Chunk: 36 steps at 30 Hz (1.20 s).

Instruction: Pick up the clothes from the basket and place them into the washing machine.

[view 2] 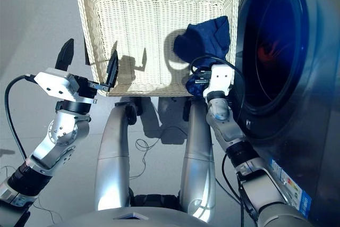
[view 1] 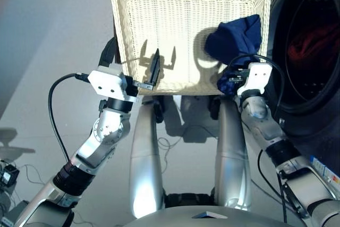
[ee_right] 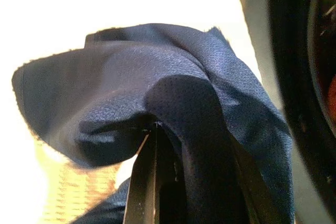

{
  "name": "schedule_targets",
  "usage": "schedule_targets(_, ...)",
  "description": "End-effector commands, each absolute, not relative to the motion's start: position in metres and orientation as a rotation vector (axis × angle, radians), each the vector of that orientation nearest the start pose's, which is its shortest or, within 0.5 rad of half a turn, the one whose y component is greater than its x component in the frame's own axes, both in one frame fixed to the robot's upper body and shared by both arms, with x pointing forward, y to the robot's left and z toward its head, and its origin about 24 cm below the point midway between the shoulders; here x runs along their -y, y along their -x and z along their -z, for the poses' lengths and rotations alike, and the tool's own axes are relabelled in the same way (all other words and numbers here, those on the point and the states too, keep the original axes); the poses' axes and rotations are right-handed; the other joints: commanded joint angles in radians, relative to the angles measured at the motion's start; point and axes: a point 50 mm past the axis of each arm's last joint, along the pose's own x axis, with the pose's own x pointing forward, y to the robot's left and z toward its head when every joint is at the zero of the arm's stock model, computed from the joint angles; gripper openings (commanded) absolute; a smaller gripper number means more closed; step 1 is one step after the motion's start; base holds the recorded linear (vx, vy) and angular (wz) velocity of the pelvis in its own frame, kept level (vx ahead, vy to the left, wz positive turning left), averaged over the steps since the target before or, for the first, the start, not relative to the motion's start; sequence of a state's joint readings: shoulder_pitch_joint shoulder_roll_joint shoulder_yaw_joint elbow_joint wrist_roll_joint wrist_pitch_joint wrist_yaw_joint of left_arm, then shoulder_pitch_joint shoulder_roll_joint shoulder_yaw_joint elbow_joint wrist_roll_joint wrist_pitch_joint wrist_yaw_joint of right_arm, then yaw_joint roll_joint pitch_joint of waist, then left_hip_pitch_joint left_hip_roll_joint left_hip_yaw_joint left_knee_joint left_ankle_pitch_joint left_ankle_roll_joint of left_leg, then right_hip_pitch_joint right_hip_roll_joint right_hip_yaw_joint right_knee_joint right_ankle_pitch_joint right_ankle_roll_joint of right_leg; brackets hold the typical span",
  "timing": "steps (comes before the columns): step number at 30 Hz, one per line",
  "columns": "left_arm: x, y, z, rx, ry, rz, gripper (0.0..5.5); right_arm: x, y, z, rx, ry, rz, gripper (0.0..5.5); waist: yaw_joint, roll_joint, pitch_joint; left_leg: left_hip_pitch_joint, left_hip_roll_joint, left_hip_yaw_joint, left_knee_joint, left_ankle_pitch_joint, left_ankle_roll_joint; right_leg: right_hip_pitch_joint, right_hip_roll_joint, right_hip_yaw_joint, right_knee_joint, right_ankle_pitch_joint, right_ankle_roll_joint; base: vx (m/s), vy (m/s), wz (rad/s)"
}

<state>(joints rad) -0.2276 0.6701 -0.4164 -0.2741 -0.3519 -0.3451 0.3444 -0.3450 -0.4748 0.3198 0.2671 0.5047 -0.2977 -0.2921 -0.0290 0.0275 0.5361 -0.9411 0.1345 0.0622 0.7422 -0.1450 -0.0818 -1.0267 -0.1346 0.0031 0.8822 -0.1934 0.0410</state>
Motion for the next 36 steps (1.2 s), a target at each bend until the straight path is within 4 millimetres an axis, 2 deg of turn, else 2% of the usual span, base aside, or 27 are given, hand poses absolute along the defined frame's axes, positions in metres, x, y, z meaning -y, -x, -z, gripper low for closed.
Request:
schedule_targets(1, -0.142, -0.243, -0.175, 0.717, -0.101, 0.300, 5.50, 0.191, -0.302, -0.136, 0.466, -0.147, 0.015, 0.00, -0.014, -0.018, -0.016, 0.133, -0.009, 0.037, -0.179, 0.075, -0.011, 0.129, -0.024, -0.003, -0.213, 0.101, 0.074, 0.073, 0.012, -0.011)
schedule_targets(8, -0.137, -0.249, -0.169, 0.702, -0.065, 0.338, 5.50, 0.204, -0.299, -0.130, 0.494, -0.425, 0.116, 0.00, -0.012, -0.016, -0.016, 0.366, -0.039, 0.049, -0.421, 0.155, -0.004, 0.356, -0.036, -0.033, -0.471, 0.200, 0.099, 0.073, 0.016, -0.024)
schedule_targets(13, -0.133, -0.249, -0.169, 0.706, -0.027, 0.359, 5.50, 0.215, -0.300, -0.129, 0.528, -0.567, 0.211, 0.00, -0.003, -0.014, -0.016, 0.475, -0.054, 0.052, -0.522, 0.179, -0.006, 0.462, -0.048, -0.045, -0.567, 0.234, 0.112, 0.043, 0.012, 0.006)
schedule_targets(18, -0.131, -0.248, -0.171, 0.721, 0.009, 0.354, 5.50, 0.232, -0.308, -0.118, 0.516, -0.735, 0.375, 0.00, 0.011, -0.004, -0.016, 0.514, -0.060, 0.046, -0.538, 0.179, -0.010, 0.510, -0.058, -0.050, -0.587, 0.231, 0.115, 0.000, 0.000, 0.000)
schedule_targets(23, -0.127, -0.246, -0.173, 0.723, 0.028, 0.388, 5.50, 0.248, -0.324, -0.117, 0.482, -0.784, 0.499, 0.00, 0.026, 0.005, -0.016, 0.502, -0.063, 0.040, -0.518, 0.172, -0.007, 0.508, -0.061, -0.051, -0.575, 0.224, 0.111, 0.000, 0.000, 0.000)
schedule_targets(31, -0.116, -0.245, -0.176, 0.728, 0.064, 0.423, 5.50, 0.255, -0.349, -0.119, 0.406, -0.843, 0.557, 0.00, 0.050, 0.018, -0.016, 0.467, -0.059, 0.037, -0.493, 0.169, -0.008, 0.482, -0.061, -0.045, -0.563, 0.217, 0.105, 0.000, 0.000, 0.000)
schedule_targets(34, -0.113, -0.245, -0.179, 0.731, 0.077, 0.437, 5.50, 0.260, -0.356, -0.115, 0.368, -0.914, 0.608, 0.00, 0.059, 0.025, -0.016, 0.457, -0.061, 0.036, -0.487, 0.167, -0.009, 0.476, -0.062, -0.042, -0.559, 0.213, 0.103, 0.000, 0.000, 0.000)
schedule_targets(36, -0.109, -0.246, -0.180, 0.730, 0.103, 0.443, 5.50, 0.259, -0.362, -0.109, 0.330, -1.029, 0.647, 0.00, 0.068, 0.035, -0.016, 0.452, -0.062, 0.033, -0.484, 0.166, -0.009, 0.468, -0.064, -0.040, -0.555, 0.211, 0.103, 0.000, 0.000, 0.000)
